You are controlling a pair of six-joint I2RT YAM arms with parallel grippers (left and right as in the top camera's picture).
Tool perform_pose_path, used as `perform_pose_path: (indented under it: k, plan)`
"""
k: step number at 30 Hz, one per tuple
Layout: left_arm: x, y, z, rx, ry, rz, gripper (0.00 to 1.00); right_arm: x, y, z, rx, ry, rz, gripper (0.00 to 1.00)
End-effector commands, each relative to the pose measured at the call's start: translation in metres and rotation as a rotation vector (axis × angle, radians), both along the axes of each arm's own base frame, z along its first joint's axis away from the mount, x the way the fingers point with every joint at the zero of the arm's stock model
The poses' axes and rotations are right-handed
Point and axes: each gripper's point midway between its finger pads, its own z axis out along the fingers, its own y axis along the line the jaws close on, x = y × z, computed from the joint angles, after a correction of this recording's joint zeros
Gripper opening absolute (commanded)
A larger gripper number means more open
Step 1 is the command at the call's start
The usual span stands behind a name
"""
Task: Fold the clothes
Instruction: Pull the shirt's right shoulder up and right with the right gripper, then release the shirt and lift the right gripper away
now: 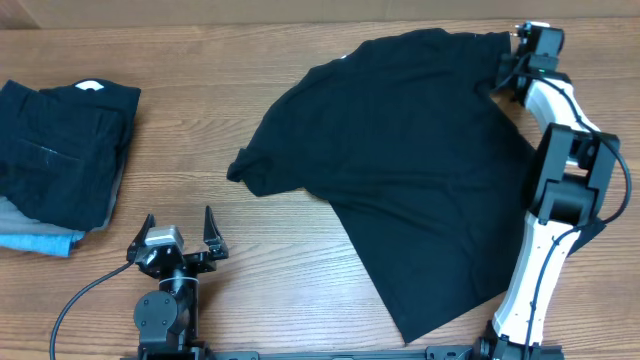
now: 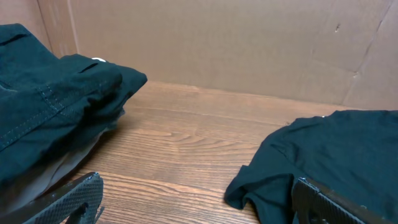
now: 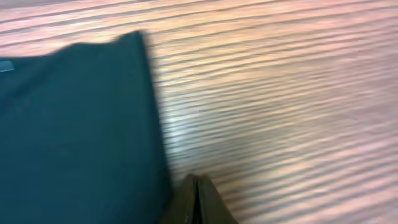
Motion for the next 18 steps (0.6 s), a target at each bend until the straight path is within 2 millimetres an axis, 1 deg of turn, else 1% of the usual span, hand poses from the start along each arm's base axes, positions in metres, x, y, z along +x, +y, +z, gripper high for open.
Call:
perform_pose_path:
  k: [1, 2, 3, 4, 5, 6, 7, 8, 9, 10, 11, 12, 14, 16, 17, 18]
  plan:
    - [0.0, -0.002, 0.001, 0.019, -0.006, -0.009, 1.0, 0.002, -0.017, 0.017, -0.032, -0.033, -0.056, 0.04]
    - [0.0, -0.002, 0.001, 0.019, -0.006, -0.009, 1.0, 0.003, -0.017, 0.031, -0.036, -0.05, -0.056, 0.04]
    - [0.0, -0.002, 0.001, 0.019, -0.006, -0.009, 1.0, 0.003, -0.017, 0.05, -0.038, -0.071, -0.057, 0.14]
    - [0.0, -0.002, 0.001, 0.019, -0.006, -0.009, 1.0, 0.003, -0.013, 0.071, -0.024, -0.097, -0.069, 0.2]
    - [0.0, -0.002, 0.001, 0.019, -0.006, -0.009, 1.0, -0.001, -0.007, 0.092, 0.002, -0.115, -0.087, 0.21]
    - [0.0, -0.002, 0.001, 0.019, -0.006, -0.009, 1.0, -0.006, -0.002, 0.109, 0.033, -0.126, -0.109, 0.22]
    - [0.0, -0.002, 0.001, 0.019, -0.006, -0.009, 1.0, -0.02, 0.008, 0.13, 0.117, -0.118, -0.157, 0.34]
    - [0.0, -0.002, 0.001, 0.019, -0.006, -0.009, 1.0, -0.027, 0.015, 0.136, 0.164, -0.105, -0.165, 0.35]
    - [0.0, -0.002, 0.001, 0.019, -0.006, -0.009, 1.0, -0.04, 0.029, 0.142, 0.248, -0.07, -0.16, 0.46]
    - [0.0, -0.002, 0.001, 0.019, -0.006, -0.009, 1.0, -0.056, 0.04, 0.147, 0.312, -0.022, -0.164, 0.77]
    - [0.0, -0.002, 0.001, 0.019, -0.006, -0.009, 1.0, -0.074, 0.042, 0.149, 0.325, 0.035, -0.19, 1.0]
    - [0.0, -0.002, 0.001, 0.019, -0.006, -0.009, 1.0, -0.092, 0.038, 0.147, 0.342, 0.091, -0.231, 1.0]
    - [0.0, -0.002, 0.001, 0.019, -0.006, -0.009, 1.0, -0.128, 0.021, 0.133, 0.393, 0.198, -0.348, 1.0]
    - [0.0, -0.002, 0.001, 0.019, -0.006, -0.009, 1.0, -0.154, 0.008, 0.124, 0.409, 0.285, -0.401, 1.0]
    - [0.0, -0.002, 0.001, 0.019, -0.006, -0.009, 1.0, -0.174, 0.002, 0.117, 0.423, 0.355, -0.437, 1.0]
    - [0.0, -0.001, 0.001, 0.021, -0.007, -0.007, 1.0, -0.189, 0.001, 0.113, 0.433, 0.408, -0.46, 1.0]
